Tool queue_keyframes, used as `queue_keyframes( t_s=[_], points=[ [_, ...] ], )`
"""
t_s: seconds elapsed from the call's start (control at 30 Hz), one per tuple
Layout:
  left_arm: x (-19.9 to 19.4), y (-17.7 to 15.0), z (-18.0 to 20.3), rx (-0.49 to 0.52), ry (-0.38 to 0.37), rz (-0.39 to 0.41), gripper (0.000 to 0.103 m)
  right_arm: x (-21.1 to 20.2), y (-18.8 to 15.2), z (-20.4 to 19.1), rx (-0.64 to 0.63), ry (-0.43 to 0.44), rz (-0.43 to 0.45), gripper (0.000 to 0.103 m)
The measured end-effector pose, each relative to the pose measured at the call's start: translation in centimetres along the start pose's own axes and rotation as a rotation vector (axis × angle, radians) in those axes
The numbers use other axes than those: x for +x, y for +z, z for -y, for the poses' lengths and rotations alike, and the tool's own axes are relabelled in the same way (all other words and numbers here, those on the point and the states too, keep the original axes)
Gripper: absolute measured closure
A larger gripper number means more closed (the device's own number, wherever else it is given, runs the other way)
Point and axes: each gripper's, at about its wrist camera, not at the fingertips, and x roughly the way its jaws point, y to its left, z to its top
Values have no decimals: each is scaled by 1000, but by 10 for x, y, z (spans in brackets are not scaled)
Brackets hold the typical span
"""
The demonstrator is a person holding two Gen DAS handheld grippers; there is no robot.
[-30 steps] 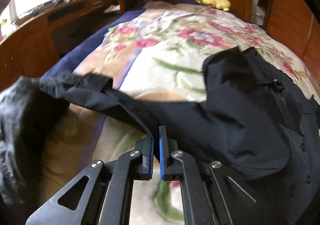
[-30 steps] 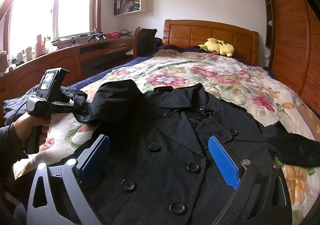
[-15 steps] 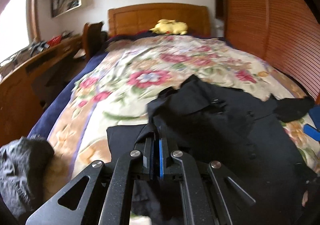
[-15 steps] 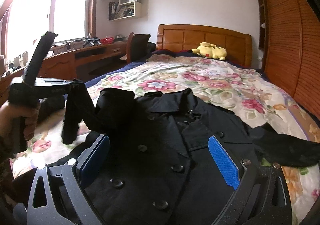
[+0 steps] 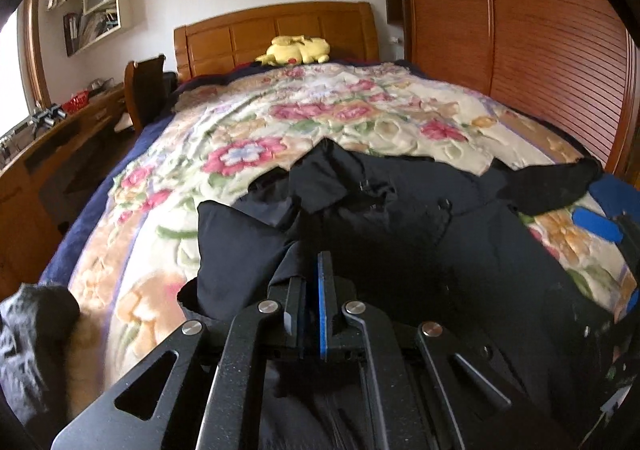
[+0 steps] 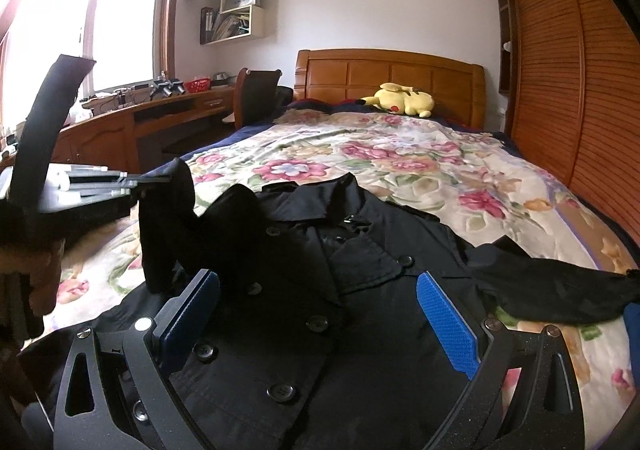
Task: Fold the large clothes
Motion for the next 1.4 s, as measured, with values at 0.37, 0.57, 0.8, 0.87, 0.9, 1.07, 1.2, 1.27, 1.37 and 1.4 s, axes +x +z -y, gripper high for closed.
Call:
queue_keyframes(
  t_s=[0.37,0.57,0.8,0.87,0.9,1.07,1.2,1.27,1.37,1.4],
  points=[
    [-26,-37,5,29,-51,-11,61,-3,0,2,-11,11,-1,4],
    [-46,-42,-3,32,-43,41,27,-4,-1,2,-16,13,-3,4],
    [-33,-48,-26,-9,13,17,27,-4,-1,-1,-25,17,-9,4],
    [-21,-50,-32,-17,36,-8,27,-4,-1,-1,-29,19,-11,4],
    [-15,-51,-36,-22,41,-20,27,-3,0,-1,-31,19,-12,4],
    [18,-55,-49,-57,58,-98,27,-3,0,1,-30,19,-16,4],
    [44,-58,-57,-96,48,-168,27,-2,0,3,-25,19,-18,4],
    [55,-60,-58,-98,52,-198,27,-1,0,3,-22,18,-19,4],
    [69,-64,-59,-99,66,-238,27,-1,1,3,-19,19,-20,4],
    [73,-65,-59,-102,67,-249,27,-1,1,3,-19,19,-21,4]
  ],
)
